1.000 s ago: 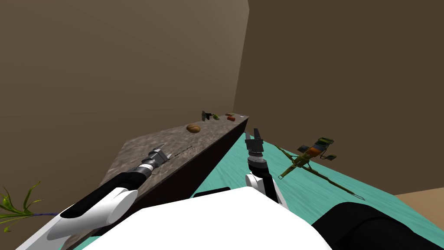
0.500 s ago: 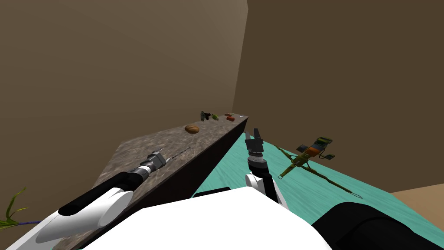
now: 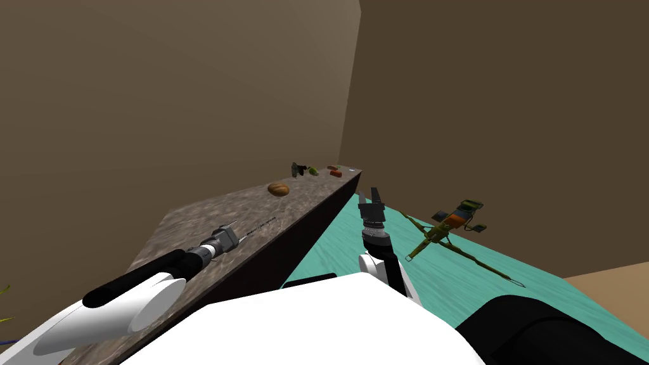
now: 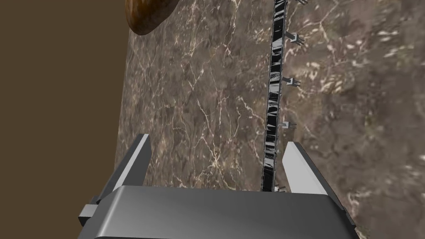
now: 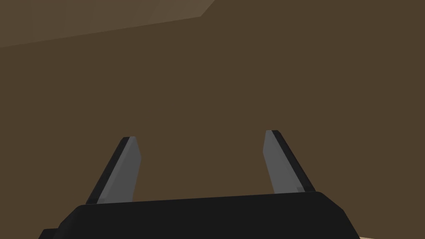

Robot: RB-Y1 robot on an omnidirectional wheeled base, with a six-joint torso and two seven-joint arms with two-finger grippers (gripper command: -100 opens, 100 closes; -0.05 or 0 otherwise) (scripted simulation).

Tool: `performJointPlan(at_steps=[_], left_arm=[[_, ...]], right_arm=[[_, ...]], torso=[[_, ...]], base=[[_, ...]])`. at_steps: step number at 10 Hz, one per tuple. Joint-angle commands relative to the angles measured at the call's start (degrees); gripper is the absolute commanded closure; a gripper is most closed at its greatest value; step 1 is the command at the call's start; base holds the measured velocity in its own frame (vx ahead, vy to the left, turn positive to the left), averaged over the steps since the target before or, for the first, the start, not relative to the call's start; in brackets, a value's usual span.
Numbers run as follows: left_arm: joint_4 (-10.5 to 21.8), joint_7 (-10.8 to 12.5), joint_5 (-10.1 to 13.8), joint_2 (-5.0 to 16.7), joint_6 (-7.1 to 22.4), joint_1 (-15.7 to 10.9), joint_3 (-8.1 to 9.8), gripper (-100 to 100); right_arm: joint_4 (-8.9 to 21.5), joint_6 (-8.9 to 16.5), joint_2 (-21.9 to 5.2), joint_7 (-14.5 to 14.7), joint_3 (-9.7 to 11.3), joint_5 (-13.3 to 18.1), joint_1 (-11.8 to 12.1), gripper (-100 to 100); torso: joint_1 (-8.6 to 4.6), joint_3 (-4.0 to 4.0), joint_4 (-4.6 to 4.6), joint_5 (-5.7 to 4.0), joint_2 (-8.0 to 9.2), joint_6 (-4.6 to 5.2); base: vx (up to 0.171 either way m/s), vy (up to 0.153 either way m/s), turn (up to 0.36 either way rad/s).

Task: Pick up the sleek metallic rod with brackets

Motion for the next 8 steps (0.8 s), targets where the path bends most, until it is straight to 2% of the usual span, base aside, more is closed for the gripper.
performJointPlan(at_steps=[1, 2, 3, 4, 5, 6, 7, 8], left_arm=[[0.33, 0.98, 0.78, 0.84, 2.86, -0.32, 0.32, -100], [0.88, 2.53, 2.32, 2.45, 4.44, -0.37, 0.86, -100], [0.88, 2.53, 2.32, 2.45, 6.0, -0.37, 0.86, -100], [1.44, 4.05, 3.83, 4.07, 7.5, -0.42, 1.38, -100], [1.44, 4.05, 3.83, 4.07, 8.92, -0.42, 1.38, -100], [2.0, 5.54, 5.31, 5.67, 10.53, -0.48, 1.9, -100], [2.0, 5.54, 5.31, 5.67, 12.01, -0.48, 1.9, -100], [2.54, 6.98, 6.75, 7.22, 13.58, -0.54, 2.4, -100]], right_arm=[[0.0, 0.0, 0.0, 0.0, 0.0, 0.0, 0.0, 0], [0.0, 0.0, 0.0, 0.0, 0.0, 0.0, 0.0, 0], [0.0, 0.0, 0.0, 0.0, 0.0, 0.0, 0.0, 0], [0.0, 0.0, 0.0, 0.0, 0.0, 0.0, 0.0, 0], [0.0, 0.0, 0.0, 0.0, 0.0, 0.0, 0.0, 0], [0.0, 0.0, 0.0, 0.0, 0.0, 0.0, 0.0, 0], [0.0, 0.0, 0.0, 0.0, 0.0, 0.0, 0.0, 0], [0.0, 0.0, 0.0, 0.0, 0.0, 0.0, 0.0, 0]], torso=[[0.0, 0.0, 0.0, 0.0, 0.0, 0.0], [0.01, 0.0, 0.0, 0.0, 0.01, 0.0], [0.01, 0.01, 0.0, 0.0, 0.02, 0.0], [0.02, 0.01, 0.0, 0.0, 0.03, -0.01], [0.03, 0.01, 0.0, 0.0, 0.01, 0.0], [0.04, 0.02, 0.0, 0.01, 0.04, 0.0], [0.01, 0.01, 0.0, 0.0, 0.02, 0.0], [0.01, 0.02, 0.0, 0.0, 0.04, -0.01]], base=[[0.032, -0.014, -0.017], [0.032, -0.015, -0.04], [0.029, -0.011, -0.017], [0.035, -0.011, -0.029], [0.028, -0.006, -0.019], [0.032, -0.016, -0.033], [0.027, -0.014, -0.015], [0.031, -0.013, -0.034]])
